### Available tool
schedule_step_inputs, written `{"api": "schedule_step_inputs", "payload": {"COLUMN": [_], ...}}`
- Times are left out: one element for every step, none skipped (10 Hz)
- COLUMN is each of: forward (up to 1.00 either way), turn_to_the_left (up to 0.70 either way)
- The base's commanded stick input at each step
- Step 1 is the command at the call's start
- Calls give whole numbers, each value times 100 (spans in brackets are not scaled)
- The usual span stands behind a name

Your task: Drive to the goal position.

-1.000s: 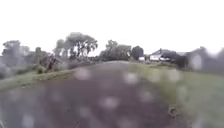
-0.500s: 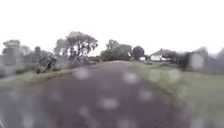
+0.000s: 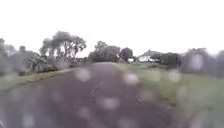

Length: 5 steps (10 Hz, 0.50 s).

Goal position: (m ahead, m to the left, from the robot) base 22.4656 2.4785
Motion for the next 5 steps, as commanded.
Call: {"api": "schedule_step_inputs", "payload": {"forward": [100,100,100,100,100], "turn_to_the_left": [0,0,0,0,0]}}
